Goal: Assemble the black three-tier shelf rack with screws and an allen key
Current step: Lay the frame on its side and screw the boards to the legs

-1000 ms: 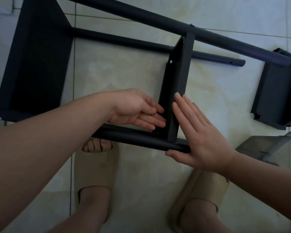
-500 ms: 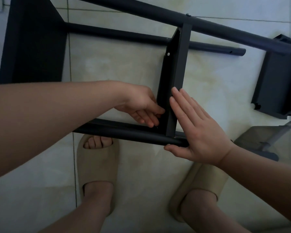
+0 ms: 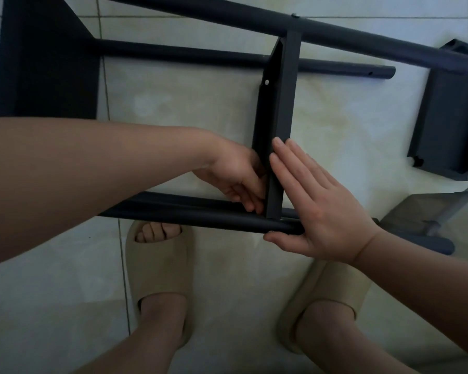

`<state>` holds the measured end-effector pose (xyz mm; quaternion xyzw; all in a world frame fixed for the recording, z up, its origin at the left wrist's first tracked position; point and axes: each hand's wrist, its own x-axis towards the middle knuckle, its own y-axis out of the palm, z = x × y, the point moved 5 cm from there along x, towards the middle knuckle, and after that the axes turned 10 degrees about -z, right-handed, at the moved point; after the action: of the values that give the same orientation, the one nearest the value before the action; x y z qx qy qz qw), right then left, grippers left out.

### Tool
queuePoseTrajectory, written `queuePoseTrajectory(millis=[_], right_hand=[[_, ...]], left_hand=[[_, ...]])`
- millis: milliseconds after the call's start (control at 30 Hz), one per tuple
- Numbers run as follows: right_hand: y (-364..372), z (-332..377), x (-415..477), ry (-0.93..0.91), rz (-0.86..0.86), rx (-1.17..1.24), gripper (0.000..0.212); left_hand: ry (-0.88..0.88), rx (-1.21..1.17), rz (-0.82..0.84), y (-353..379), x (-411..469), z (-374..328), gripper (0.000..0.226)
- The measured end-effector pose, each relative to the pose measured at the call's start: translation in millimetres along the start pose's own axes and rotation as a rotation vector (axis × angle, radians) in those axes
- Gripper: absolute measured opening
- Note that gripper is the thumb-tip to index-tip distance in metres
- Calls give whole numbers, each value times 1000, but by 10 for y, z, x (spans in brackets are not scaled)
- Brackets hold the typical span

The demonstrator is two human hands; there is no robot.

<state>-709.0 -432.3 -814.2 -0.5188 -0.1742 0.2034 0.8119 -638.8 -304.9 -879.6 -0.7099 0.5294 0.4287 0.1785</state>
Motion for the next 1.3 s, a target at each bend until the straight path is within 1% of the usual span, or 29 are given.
queuePoseTrajectory(millis=[233,467,767,1000,1067,1300], right_hand=[[-4,7,5,0,-7,-2,101],[-9,10,6,3,-3,-11,101],[-12,14,5,5,6,-13,101],[-13,16,1,9,10,-24,101],[-16,18,-1,13,9,-33,101],[-19,31,5,-22,-17,-102,100]], left_hand=[[-6,71,-59,-21,17,-40,12],[-92,-80,10,41,28,10,7],[-116,-153,-11,102,33,104,14],[-138,-233,14,107,-10,103,18],[-137,-230,14,108,-15,93,20],[-143,-157,3,104,-11,87,12]])
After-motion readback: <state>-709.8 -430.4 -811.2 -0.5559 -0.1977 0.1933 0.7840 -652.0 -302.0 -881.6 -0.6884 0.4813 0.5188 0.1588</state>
